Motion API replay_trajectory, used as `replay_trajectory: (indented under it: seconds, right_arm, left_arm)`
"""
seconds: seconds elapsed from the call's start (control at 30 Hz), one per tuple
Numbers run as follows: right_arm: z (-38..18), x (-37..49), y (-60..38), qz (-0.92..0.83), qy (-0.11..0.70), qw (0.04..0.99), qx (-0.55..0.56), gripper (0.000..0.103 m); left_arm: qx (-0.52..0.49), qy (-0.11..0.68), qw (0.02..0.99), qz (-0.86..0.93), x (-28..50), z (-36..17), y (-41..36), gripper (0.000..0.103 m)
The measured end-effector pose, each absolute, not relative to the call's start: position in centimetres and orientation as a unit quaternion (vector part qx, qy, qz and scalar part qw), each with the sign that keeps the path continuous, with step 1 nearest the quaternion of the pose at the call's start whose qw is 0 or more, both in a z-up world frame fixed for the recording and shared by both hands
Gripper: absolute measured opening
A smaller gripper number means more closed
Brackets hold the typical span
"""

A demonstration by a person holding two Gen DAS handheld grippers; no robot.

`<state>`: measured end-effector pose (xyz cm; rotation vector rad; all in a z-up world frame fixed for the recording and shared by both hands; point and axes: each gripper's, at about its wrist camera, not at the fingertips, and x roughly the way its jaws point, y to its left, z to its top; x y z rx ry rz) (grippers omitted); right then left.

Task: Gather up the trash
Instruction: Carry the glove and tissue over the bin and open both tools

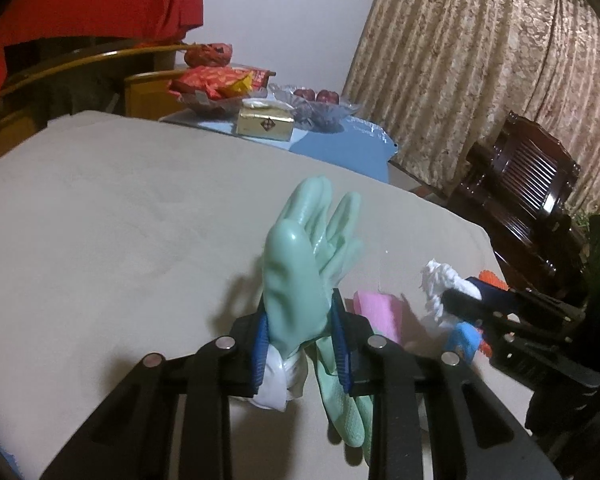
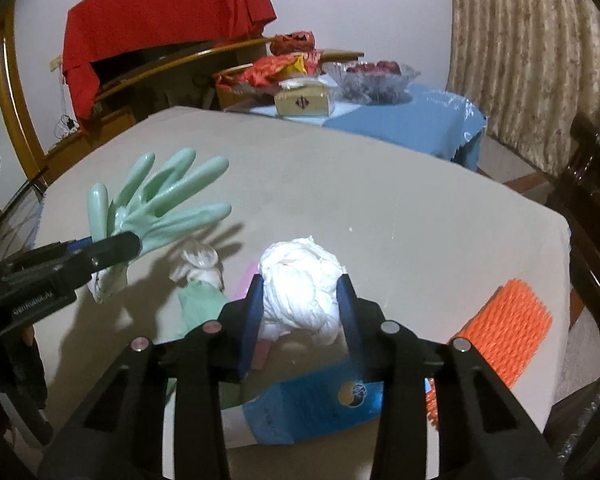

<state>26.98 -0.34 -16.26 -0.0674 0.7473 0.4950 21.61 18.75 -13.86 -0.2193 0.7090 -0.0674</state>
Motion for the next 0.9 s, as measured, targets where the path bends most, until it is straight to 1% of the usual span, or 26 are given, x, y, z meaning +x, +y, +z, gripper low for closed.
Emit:
replay_trajectory:
  seconds: [0.2, 0.5, 0.9]
  right_arm:
    - [-14.2, 26.0, -1.8, 0.230, 0.344, 0.910, -0.025, 0.036]
    - [-10.7, 23.7, -6.9, 0.197, 0.318, 0.927, -0.009, 0.036]
    - [-7.8, 19.0, -16.1, 0.118, 0.305, 0.945, 0.003, 0.036]
  left_arm:
    - [-0.105, 0.333, 0.937, -0.021, 20.8, -12.2, 18.9, 0.027]
    - [-0.101, 0.312, 0.944, -0.026, 19.2, -9.2, 17.9, 0.027]
    - [-0.082, 0.310, 0.943, -0.093, 17.8, -6.8, 10.3, 0.027]
